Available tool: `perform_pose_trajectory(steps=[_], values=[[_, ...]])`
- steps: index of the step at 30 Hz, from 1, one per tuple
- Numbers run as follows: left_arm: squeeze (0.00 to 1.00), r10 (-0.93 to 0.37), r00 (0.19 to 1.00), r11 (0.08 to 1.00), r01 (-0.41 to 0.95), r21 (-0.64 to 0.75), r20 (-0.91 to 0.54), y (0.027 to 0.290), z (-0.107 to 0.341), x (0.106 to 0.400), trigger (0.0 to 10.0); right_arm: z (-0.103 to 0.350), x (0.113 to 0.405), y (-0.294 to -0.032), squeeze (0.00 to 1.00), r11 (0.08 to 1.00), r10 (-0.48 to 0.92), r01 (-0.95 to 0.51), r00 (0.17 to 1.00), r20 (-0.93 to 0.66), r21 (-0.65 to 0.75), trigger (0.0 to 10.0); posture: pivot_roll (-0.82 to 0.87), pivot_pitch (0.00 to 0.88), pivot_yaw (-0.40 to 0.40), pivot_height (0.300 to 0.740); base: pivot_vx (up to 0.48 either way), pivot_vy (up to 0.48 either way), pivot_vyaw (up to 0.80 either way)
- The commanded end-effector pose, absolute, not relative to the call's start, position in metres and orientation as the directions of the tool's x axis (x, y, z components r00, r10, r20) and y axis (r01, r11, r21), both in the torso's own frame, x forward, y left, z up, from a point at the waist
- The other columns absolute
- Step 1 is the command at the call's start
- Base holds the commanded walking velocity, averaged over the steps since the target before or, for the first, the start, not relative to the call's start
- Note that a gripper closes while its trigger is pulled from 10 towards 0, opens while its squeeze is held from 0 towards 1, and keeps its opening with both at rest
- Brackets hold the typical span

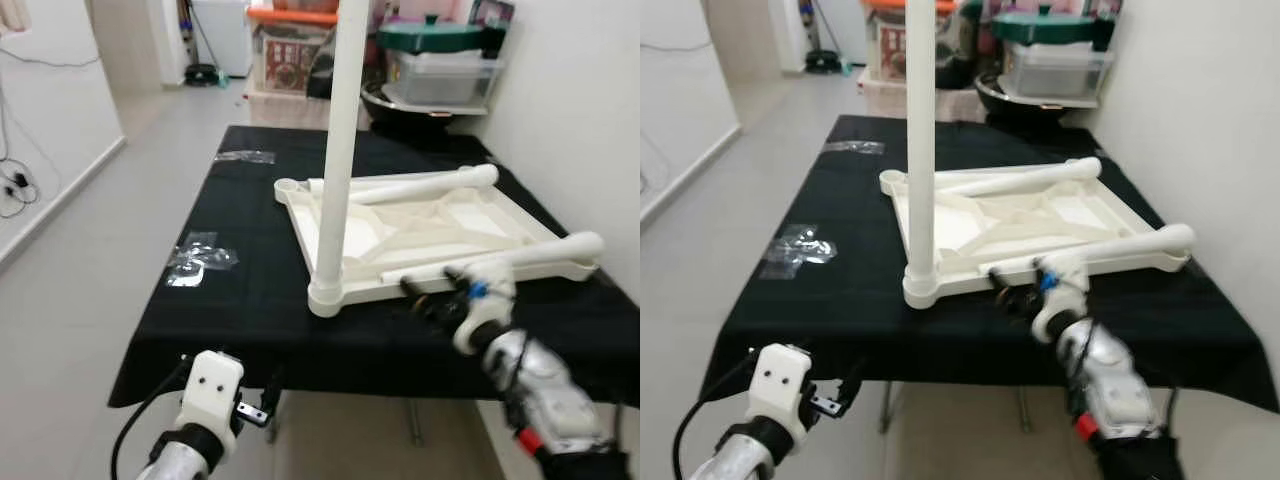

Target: Building children table

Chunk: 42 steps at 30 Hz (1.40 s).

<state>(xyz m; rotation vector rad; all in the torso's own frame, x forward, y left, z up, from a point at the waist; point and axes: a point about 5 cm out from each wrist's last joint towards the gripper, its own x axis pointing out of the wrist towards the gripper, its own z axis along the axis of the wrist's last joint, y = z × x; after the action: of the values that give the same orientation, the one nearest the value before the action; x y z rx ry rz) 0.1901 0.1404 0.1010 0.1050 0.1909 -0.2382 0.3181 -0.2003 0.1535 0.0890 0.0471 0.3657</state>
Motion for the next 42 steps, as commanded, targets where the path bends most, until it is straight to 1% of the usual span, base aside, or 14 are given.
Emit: perform_pose_trajectory(steps=[1, 2, 4, 6, 8, 9, 11, 13, 16, 17, 18, 19, 29, 42], values=[[0.00, -0.224, 0.953, 0.968, 0.242, 0.069, -0.203, 0.140, 0.101, 0.189, 10.0, 0.152, 0.321, -0.195, 0.00, 0.900, 0.419, -0.409, 0.907, -0.040, 0.150, 10.0, 0.10, 0.058, -0.117, 0.740, 0.000, 0.000, 0.00], [0.00, -0.226, 0.953, 0.967, 0.244, 0.067, -0.202, 0.140, 0.102, 0.187, 10.0, 0.160, 0.326, -0.193, 0.00, 0.873, 0.470, -0.461, 0.882, -0.025, 0.156, 10.0, 0.10, 0.070, -0.117, 0.740, 0.000, 0.000, 0.00], [0.00, -0.226, 0.953, 0.967, 0.244, 0.067, -0.202, 0.140, 0.102, 0.187, 10.0, 0.160, 0.326, -0.193, 0.00, 0.873, 0.470, -0.461, 0.882, -0.025, 0.156, 10.0, 0.10, 0.070, -0.117, 0.740, 0.000, 0.000, 0.00], [0.00, -0.233, 0.952, 0.966, 0.250, 0.064, -0.200, 0.141, 0.104, 0.185, 10.0, 0.176, 0.336, -0.187, 0.00, 0.810, 0.572, -0.567, 0.820, 0.009, 0.148, 10.0, 0.11, 0.082, -0.117, 0.740, 0.000, 0.000, 0.00], [0.00, -0.235, 0.951, 0.966, 0.252, 0.063, -0.200, 0.141, 0.105, 0.184, 10.0, 0.181, 0.338, -0.185, 0.00, 0.788, 0.604, -0.600, 0.797, 0.020, 0.140, 10.0, 0.11, 0.082, -0.117, 0.740, 0.000, 0.000, 0.00], [0.00, -0.236, 0.951, 0.966, 0.253, 0.062, -0.199, 0.140, 0.106, 0.183, 10.0, 0.187, 0.340, -0.183, 1.00, 0.740, 0.657, -0.654, 0.753, 0.041, 0.154, 10.0, 0.12, 0.090, -0.118, 0.740, 0.000, 0.000, 0.00], [0.00, -0.236, 0.951, 0.966, 0.253, 0.062, -0.199, 0.140, 0.106, 0.183, 10.0, 0.187, 0.340, -0.183, 1.00, 0.740, 0.657, -0.654, 0.753, 0.041, 0.154, 10.0, 0.12, 0.090, -0.118, 0.740, 0.000, 0.000, 0.00], [0.00, -0.240, 0.950, 0.965, 0.256, 0.058, -0.198, 0.140, 0.107, 0.181, 10.0, 0.196, 0.344, -0.181, 1.00, 0.671, 0.730, -0.730, 0.681, 0.054, 0.126, 10.0, 0.12, 0.103, -0.116, 0.740, 0.000, 0.000, 0.00], [0.00, -0.244, 0.949, 0.964, 0.259, 0.055, -0.199, 0.140, 0.108, 0.179, 10.0, 0.199, 0.349, -0.181, 1.00, 0.646, 0.758, -0.758, 0.650, 0.040, 0.090, 10.0, 0.12, 0.110, -0.119, 0.740, 0.000, 0.000, 0.00], [0.00, -0.247, 0.949, 0.963, 0.262, 0.056, -0.198, 0.139, 0.109, 0.179, 10.0, 0.201, 0.350, -0.179, 0.57, 0.634, 0.770, -0.770, 0.637, 0.040, 0.074, 10.0, 0.12, 0.113, -0.120, 0.740, 0.000, 0.000, 0.00], [0.00, -0.249, 0.948, 0.963, 0.264, 0.057, -0.196, 0.139, 0.109, 0.179, 10.0, 0.202, 0.350, -0.179, 0.57, 0.625, 0.777, -0.778, 0.628, 0.041, 0.065, 10.0, 0.12, 0.113, -0.120, 0.740, 0.000, 0.000, 0.00], [0.00, -0.249, 0.948, 0.963, 0.265, 0.057, -0.197, 0.139, 0.109, 0.178, 10.0, 0.204, 0.351, -0.177, 0.00, 0.604, 0.795, -0.795, 0.606, 0.039, 0.058, 10.0, 0.12, 0.113, -0.121, 0.740, 0.000, 0.000, 0.00], [0.00, -0.248, 0.947, 0.963, 0.264, 0.053, -0.203, 0.138, 0.111, 0.176, 10.0, 0.211, 0.359, -0.156, 0.00, 0.520, 0.850, -0.853, 0.521, 0.074, 0.035, 10.0, 0.13, 0.124, -0.126, 0.740, 0.000, 0.000, 0.00], [0.00, -0.250, 0.945, 0.963, 0.266, 0.052, -0.209, 0.137, 0.111, 0.175, 10.0, 0.217, 0.369, -0.133, 0.00, 0.497, 0.860, -0.867, 0.496, 0.117, 0.020, 10.0, 0.13, 0.131, -0.131, 0.740, 0.000, 0.000, 0.00]])
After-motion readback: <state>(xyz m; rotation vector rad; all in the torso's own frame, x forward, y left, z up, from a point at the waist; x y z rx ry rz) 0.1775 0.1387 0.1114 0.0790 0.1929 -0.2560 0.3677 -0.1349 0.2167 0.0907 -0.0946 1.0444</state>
